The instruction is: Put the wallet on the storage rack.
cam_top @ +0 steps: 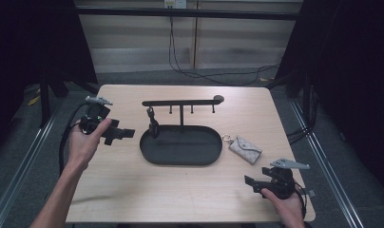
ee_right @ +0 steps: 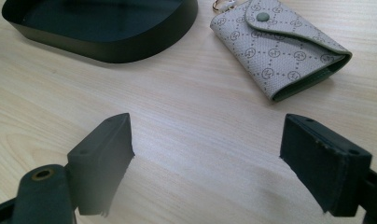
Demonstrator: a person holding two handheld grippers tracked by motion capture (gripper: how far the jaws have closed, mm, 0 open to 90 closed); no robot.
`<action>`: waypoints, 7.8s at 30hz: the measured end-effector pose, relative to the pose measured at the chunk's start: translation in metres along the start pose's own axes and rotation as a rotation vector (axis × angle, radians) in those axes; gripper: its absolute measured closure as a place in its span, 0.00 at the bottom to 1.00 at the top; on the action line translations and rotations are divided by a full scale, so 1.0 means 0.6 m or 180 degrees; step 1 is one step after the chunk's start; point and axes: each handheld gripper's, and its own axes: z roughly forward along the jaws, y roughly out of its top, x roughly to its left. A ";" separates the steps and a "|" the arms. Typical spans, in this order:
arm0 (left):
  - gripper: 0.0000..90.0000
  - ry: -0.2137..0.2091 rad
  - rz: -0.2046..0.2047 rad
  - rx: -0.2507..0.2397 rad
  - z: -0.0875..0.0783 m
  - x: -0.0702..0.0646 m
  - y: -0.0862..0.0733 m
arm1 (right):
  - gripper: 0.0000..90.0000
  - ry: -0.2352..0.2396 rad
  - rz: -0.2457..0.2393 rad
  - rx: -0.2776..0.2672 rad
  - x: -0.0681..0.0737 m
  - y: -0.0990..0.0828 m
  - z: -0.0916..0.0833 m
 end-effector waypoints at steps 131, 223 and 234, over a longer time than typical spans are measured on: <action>0.22 -0.0208 -0.0104 -0.0258 0.035 -0.065 -0.269 | 0.19 -0.0171 -0.0387 0.1874 -0.072 0.211 0.171; 0.22 -0.0266 -0.0170 -0.0255 0.033 -0.055 -0.268 | 0.34 -0.0236 -0.0184 0.2219 -0.072 0.244 0.154; 0.22 -0.0264 -0.0179 -0.0257 0.032 -0.055 -0.268 | 0.34 -0.0320 -0.0239 0.2189 -0.067 0.261 0.135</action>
